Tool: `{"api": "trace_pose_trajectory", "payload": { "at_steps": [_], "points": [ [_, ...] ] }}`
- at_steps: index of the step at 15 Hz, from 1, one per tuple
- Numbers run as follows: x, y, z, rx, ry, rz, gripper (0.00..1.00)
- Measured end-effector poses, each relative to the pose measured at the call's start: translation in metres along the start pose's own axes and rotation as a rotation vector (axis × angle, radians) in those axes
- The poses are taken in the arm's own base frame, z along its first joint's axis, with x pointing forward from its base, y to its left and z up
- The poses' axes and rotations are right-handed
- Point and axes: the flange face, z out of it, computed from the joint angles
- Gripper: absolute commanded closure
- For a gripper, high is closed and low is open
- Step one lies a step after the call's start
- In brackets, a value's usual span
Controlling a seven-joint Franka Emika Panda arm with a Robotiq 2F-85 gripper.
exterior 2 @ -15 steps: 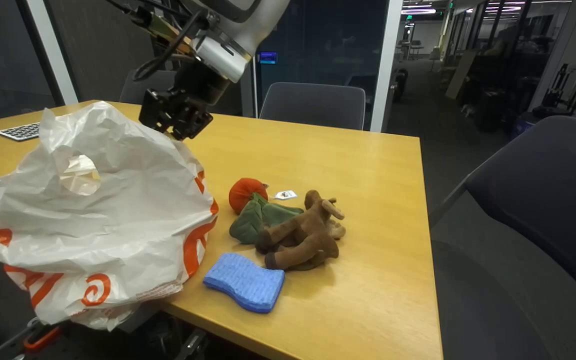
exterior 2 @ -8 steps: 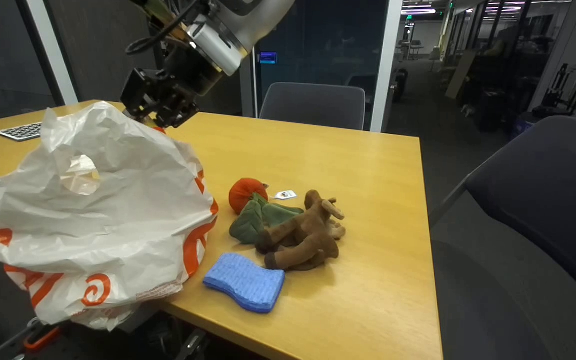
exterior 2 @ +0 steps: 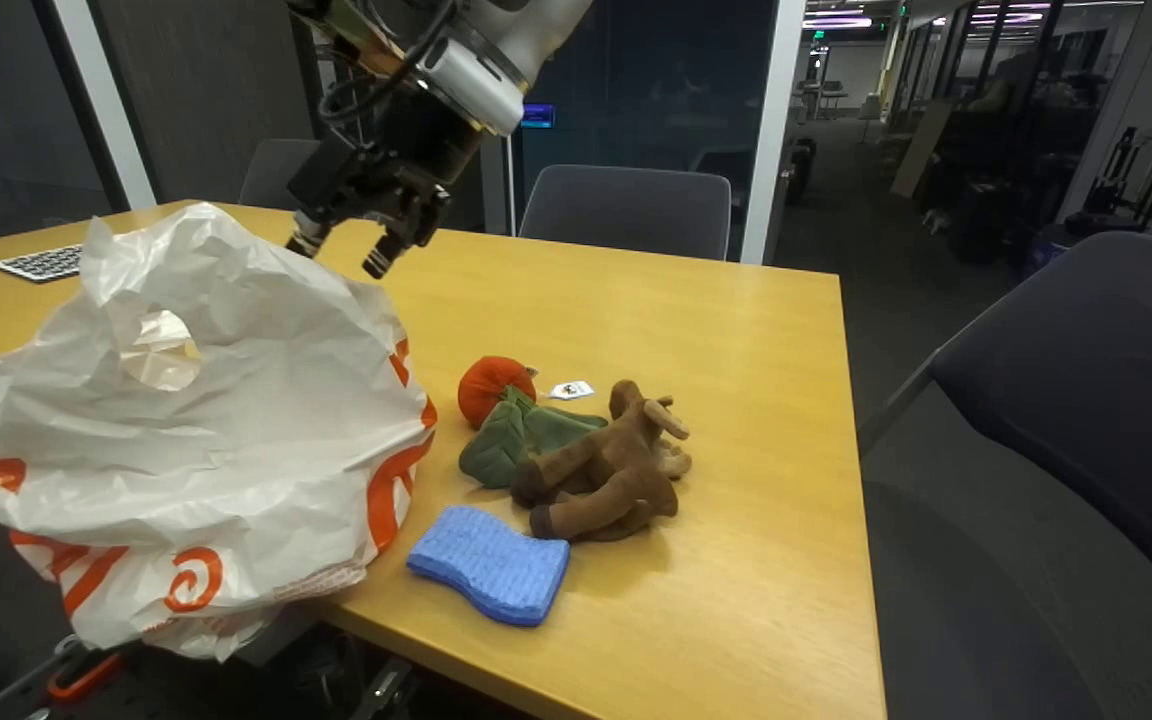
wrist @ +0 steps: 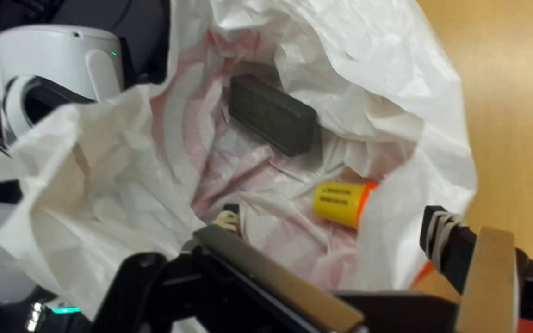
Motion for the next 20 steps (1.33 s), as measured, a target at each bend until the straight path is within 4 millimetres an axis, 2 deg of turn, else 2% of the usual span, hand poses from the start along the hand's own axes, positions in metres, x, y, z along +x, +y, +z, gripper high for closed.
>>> {"api": "trace_pose_trajectory", "payload": {
  "at_steps": [4, 8, 10, 14, 17, 18, 19, 20],
  "points": [
    [0.036, -0.031, -0.036, 0.167, 0.172, 0.06, 0.0],
    [0.068, -0.053, -0.052, 0.272, 0.336, 0.173, 0.0],
    [0.078, -0.073, -0.042, 0.327, 0.407, 0.218, 0.0],
    [0.1, -0.113, -0.01, 0.422, 0.534, 0.309, 0.0],
    [0.121, -0.121, 0.006, 0.448, 0.654, 0.413, 0.0],
    [0.127, -0.119, 0.007, 0.458, 0.688, 0.454, 0.03],
    [0.13, -0.117, 0.008, 0.467, 0.718, 0.491, 0.26],
    [0.134, -0.114, 0.009, 0.471, 0.743, 0.525, 0.27]
  ]
}}
